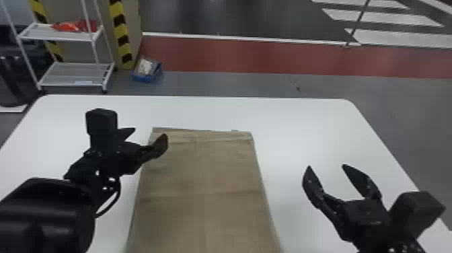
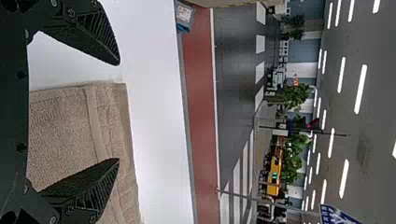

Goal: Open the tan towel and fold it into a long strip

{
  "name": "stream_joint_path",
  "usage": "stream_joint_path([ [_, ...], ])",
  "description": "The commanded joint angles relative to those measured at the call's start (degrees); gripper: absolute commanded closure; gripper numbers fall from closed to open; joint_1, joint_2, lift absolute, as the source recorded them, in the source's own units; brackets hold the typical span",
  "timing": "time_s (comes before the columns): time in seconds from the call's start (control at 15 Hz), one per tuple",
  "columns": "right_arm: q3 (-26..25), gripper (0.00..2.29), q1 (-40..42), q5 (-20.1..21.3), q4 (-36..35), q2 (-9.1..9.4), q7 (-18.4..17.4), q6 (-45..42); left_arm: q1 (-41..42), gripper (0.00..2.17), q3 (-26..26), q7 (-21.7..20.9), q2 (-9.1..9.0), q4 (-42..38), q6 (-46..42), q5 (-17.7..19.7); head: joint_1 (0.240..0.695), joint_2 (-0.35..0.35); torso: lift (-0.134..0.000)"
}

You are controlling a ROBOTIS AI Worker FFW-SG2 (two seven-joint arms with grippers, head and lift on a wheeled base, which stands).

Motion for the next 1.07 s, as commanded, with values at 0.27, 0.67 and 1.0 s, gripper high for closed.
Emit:
stream_joint_path([
  [0.27,0.18,0.17,-0.47,0.02,1.05,-0.09,0.00,-0.18,-5.92,0.21,-1.77,0.26,-0.09,11.49,-0.70,-2.75,0.695,-0.118,-0.125],
  [0.67,0.70,0.17,-0.91,-0.07,1.49,-0.35,0.00,-0.18,-8.03,0.21,-1.86,0.70,-0.09,16.50,-1.94,-2.93,0.695,-0.102,-0.125],
  [1.0,0.88,0.17,-1.35,-0.07,2.01,-0.44,0.00,-0.18,-8.56,0.27,-2.12,0.87,-0.09,17.90,-3.87,-3.28,0.695,-0.094,-0.125],
])
